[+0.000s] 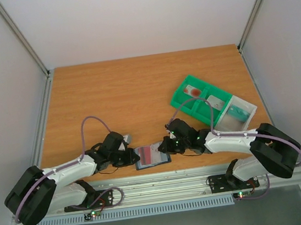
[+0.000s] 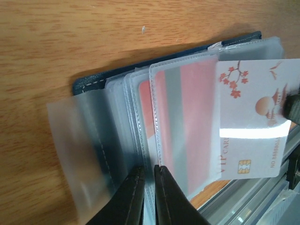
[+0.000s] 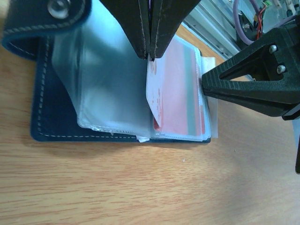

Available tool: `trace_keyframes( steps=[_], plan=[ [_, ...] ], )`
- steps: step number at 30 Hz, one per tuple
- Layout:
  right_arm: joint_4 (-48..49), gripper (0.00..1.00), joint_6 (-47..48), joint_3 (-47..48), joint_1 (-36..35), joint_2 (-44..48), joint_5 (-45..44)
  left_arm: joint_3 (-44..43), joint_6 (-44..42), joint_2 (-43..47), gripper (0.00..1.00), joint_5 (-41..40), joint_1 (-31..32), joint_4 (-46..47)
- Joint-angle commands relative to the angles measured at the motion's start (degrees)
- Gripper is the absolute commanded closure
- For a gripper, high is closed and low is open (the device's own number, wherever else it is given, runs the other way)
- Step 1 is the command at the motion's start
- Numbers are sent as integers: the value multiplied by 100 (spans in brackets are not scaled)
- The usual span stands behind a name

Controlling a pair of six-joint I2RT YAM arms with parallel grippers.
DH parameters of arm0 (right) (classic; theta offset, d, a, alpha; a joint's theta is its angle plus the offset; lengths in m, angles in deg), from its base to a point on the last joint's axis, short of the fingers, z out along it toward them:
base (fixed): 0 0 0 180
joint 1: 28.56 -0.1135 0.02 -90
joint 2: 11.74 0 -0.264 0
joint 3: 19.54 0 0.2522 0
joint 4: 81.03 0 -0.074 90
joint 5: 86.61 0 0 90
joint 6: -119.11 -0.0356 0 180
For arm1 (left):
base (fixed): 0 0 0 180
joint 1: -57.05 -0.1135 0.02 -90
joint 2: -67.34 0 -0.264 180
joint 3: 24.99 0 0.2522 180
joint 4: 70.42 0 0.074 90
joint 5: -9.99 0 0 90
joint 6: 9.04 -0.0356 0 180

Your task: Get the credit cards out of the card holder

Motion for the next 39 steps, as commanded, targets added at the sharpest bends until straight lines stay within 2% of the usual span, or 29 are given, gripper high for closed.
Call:
trace_keyframes(
  steps=[1, 10, 15, 19, 23, 31, 36, 39],
  plan=[
    [-806, 99, 171, 196, 34, 391, -216, -62, 30, 147, 88, -50, -15, -270],
    [-1432, 99, 90, 549, 34, 1131, -292, -877, 149, 788, 60, 312, -14, -844],
    [-1292, 99, -218, 601, 36, 1680, -262, -883, 615, 1328, 47, 560, -19, -382],
    [-1045, 99, -443, 593, 34, 2118, -320, -600, 1168, 1719, 43, 688, -21, 460],
    [-755, 99, -668, 529, 34, 2489, -364, -357, 1706, 1995, 43, 718, -15, 1189],
    [-247, 99, -1004, 311, 25, 2790, -257, -210, 1935, 2196, 44, 797, -14, 1688],
    [73, 99, -1183, 149, 17, 2772, -173, -39, 2257, 2031, 54, 1054, -16, 2529],
    [202, 99, -1225, 92, 17, 2747, -115, -65, 2263, 1957, 68, 1112, -15, 2592]
  ],
)
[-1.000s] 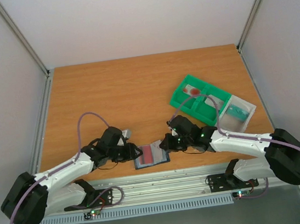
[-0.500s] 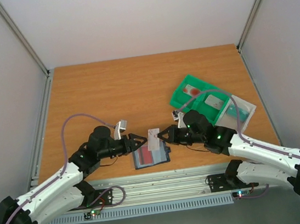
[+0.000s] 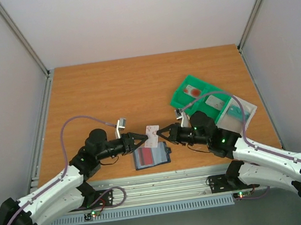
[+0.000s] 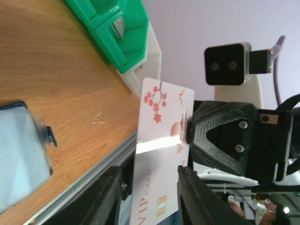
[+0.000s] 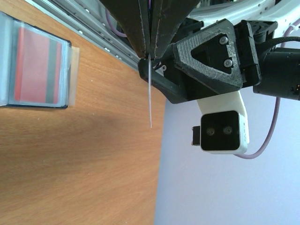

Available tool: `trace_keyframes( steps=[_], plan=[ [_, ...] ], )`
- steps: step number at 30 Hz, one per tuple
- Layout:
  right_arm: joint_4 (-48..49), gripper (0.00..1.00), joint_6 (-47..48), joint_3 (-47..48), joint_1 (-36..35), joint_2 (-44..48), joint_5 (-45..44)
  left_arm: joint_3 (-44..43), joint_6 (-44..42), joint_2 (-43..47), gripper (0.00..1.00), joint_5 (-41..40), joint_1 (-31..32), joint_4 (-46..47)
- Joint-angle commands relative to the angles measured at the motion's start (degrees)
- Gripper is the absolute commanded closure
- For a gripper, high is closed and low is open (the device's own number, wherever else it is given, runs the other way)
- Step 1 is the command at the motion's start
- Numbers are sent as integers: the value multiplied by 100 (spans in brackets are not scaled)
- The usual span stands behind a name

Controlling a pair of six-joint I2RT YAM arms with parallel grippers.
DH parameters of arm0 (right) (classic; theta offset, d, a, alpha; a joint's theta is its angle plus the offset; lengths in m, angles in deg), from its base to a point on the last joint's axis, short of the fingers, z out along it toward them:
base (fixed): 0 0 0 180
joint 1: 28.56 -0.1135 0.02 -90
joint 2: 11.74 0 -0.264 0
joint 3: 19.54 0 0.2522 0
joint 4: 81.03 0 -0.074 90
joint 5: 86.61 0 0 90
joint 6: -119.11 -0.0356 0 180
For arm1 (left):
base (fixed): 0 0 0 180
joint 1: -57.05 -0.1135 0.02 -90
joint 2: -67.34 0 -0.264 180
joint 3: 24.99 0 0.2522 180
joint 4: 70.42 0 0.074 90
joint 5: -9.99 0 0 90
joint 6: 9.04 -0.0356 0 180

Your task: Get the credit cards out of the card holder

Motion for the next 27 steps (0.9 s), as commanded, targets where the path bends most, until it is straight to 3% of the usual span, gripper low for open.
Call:
trace_keyframes(
  steps=[1, 7, 14, 20, 27],
  plan=[
    [438, 99, -179, -103, 12, -29, 118, 45, 154, -81, 74, 212, -15, 815],
    [386, 98, -65, -66, 17, -98, 241, 28, -8, 37, 99, 221, -17, 803],
    [-528, 82, 621, 253, 12, 125, 335, -24, -332, 170, 100, 463, -15, 640],
    [-2505, 64, 1909, 1033, 17, 608, -55, -394, -985, 276, 99, 978, -15, -70],
    [-4423, 60, 3267, 2265, 21, 683, 114, -1011, -2088, 192, 100, 1919, -17, -1312]
  ],
)
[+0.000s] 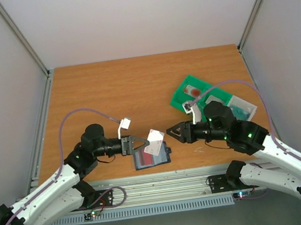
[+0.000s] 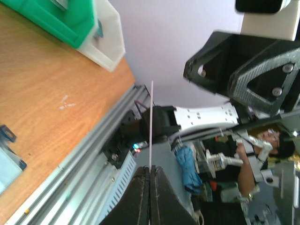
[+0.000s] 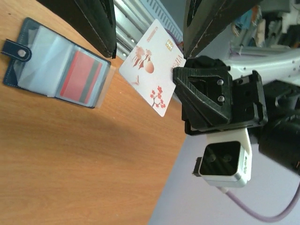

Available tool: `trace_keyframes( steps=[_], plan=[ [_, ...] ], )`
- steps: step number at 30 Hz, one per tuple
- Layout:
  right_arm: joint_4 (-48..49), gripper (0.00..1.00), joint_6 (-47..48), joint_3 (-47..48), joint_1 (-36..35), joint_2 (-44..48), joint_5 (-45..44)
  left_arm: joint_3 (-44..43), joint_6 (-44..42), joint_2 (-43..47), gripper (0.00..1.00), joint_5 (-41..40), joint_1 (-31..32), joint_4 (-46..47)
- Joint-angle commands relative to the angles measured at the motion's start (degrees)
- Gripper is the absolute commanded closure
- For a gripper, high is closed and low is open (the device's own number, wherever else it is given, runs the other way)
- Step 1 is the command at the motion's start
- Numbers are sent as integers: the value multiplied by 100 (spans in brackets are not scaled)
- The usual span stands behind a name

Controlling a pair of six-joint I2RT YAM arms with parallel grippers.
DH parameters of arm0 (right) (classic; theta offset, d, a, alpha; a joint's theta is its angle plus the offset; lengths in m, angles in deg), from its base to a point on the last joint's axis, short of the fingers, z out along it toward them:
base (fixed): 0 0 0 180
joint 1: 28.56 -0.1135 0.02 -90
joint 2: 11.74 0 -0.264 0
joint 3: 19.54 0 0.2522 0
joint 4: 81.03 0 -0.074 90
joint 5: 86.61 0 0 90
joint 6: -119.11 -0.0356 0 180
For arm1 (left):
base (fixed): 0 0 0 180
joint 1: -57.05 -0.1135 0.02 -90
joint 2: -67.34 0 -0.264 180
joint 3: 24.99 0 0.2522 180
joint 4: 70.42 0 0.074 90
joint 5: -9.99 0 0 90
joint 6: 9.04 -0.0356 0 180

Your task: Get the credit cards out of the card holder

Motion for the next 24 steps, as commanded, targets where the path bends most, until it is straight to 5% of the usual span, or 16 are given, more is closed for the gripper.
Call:
trace_keyframes(
  steps=[1, 10, 24],
  plan=[
    [-1577, 60, 1218, 727, -14, -79, 225, -502, -986, -4, 100, 919, 9, -940],
    [-1873, 59, 1885, 1431, -16, -809, 1801, -830, -1906, -119, 100, 1571, 9, -1873],
    [-1636, 60, 1997, 1370, -14, -1669, 2461, -745, -1872, -127, 100, 1889, 16, -1596]
  ],
)
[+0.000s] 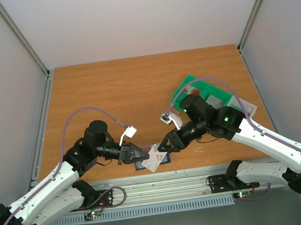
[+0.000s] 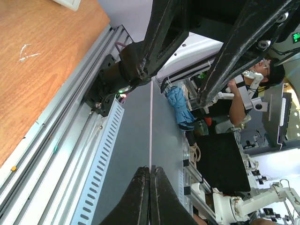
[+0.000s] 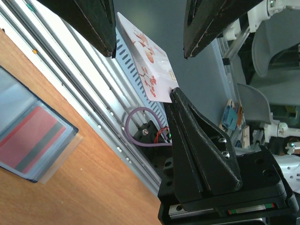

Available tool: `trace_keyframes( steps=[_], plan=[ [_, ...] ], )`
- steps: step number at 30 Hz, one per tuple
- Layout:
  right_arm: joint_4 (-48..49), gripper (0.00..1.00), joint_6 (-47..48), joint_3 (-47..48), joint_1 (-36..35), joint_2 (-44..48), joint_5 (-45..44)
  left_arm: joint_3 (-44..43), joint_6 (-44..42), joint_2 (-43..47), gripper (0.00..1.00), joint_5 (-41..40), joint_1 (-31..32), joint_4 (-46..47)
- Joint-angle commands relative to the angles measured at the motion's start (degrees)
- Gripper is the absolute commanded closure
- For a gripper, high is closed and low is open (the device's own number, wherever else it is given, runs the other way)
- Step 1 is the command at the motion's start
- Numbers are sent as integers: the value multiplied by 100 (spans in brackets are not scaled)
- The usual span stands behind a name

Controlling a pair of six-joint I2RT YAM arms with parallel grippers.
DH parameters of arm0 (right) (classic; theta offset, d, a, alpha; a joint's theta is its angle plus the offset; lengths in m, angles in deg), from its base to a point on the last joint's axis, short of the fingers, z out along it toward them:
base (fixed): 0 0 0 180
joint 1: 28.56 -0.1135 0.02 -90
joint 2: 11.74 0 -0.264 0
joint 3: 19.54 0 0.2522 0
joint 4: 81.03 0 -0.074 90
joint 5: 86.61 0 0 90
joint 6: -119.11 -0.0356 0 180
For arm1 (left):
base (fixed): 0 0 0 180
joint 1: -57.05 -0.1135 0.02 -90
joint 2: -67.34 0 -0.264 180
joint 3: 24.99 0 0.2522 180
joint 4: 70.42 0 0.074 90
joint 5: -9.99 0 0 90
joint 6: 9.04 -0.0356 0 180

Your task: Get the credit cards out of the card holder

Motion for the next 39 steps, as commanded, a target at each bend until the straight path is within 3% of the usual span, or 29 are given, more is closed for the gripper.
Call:
trace_keyframes(
  steps=[1, 7, 20, 27, 33, 39],
  plan=[
    [63, 60, 132, 33, -14, -52, 257, -58, -71, 28, 99, 214, 11, 214],
    [105, 62, 117, -26, -14, -139, 422, -54, -43, 15, 99, 268, 20, 267],
    [193, 78, 129, -103, -19, -217, 671, -25, -3, 80, 100, 233, 19, 292],
    [297, 80, 116, -181, -15, -246, 818, -29, 12, 168, 100, 268, 17, 319],
    [401, 89, 117, -201, -14, -275, 936, -20, 14, 185, 99, 265, 20, 325],
    [377, 83, 134, -201, -14, -329, 882, -19, 28, 244, 100, 302, 20, 346]
  ],
)
